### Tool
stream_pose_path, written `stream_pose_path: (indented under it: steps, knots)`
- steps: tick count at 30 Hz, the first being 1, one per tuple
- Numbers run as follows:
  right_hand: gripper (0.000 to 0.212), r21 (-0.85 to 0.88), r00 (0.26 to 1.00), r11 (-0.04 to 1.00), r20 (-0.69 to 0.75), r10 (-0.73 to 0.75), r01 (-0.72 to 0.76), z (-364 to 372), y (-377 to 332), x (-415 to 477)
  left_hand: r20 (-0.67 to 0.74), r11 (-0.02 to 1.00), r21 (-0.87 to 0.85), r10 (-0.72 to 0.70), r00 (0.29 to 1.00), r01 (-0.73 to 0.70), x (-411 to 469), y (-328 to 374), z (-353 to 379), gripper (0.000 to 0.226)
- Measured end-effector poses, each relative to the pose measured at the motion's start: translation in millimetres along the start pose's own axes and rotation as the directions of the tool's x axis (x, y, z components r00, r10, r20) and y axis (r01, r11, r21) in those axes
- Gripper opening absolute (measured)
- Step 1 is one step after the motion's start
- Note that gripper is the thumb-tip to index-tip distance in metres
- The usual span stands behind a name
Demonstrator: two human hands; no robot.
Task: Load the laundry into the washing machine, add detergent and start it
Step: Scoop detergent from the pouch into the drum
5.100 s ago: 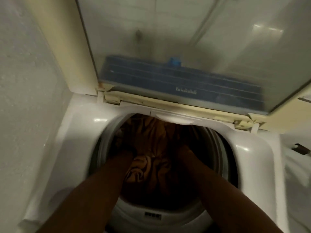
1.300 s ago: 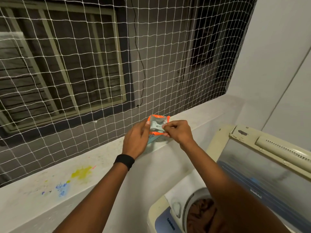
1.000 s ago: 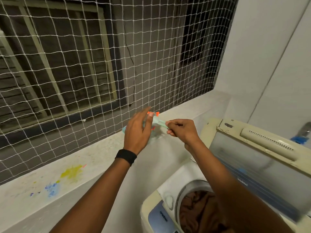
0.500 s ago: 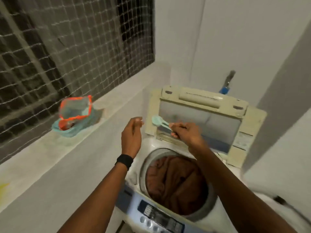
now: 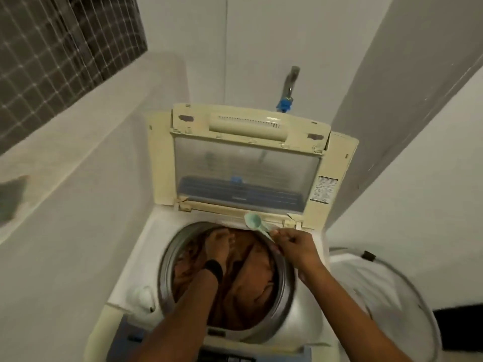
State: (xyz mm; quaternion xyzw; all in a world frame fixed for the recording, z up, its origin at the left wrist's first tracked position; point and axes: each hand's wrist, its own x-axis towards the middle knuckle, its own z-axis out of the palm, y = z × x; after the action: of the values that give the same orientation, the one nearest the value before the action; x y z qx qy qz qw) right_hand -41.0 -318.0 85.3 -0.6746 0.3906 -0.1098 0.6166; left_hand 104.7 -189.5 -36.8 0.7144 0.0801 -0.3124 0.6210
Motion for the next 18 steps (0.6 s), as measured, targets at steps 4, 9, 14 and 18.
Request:
stream_pose_path:
  steps: [4, 9, 14, 18]
  knots:
    - [0.017, 0.079, 0.990, 0.990, -0.070, 0.118, -0.113, -0.1, 18.0, 8.0, 0.091, 0.954, 0.298, -0.004, 0.996, -0.023, 51.6, -43.6, 22.0, 0.047]
    - [0.018, 0.043, 0.982, 0.988, -0.108, 0.153, -0.149, -4.0, 35.0, 14.9, 0.162, 0.626, 0.731, 0.228, 0.960, -0.272, 48.8, -37.3, 34.3, 0.061]
    - [0.015, 0.031, 0.978, 0.985, -0.116, 0.173, -0.170, 3.0, 39.9, 19.8, 0.167, 0.413, 0.865, 0.298, 0.940, -0.284, 43.0, -24.6, 37.0, 0.058]
    - [0.015, 0.038, 0.976, 0.982, -0.108, 0.189, -0.186, 13.4, 39.6, 27.6, 0.380, 0.172, 0.870, 0.364, 0.850, -0.462, 14.7, 0.4, 25.7, 0.046]
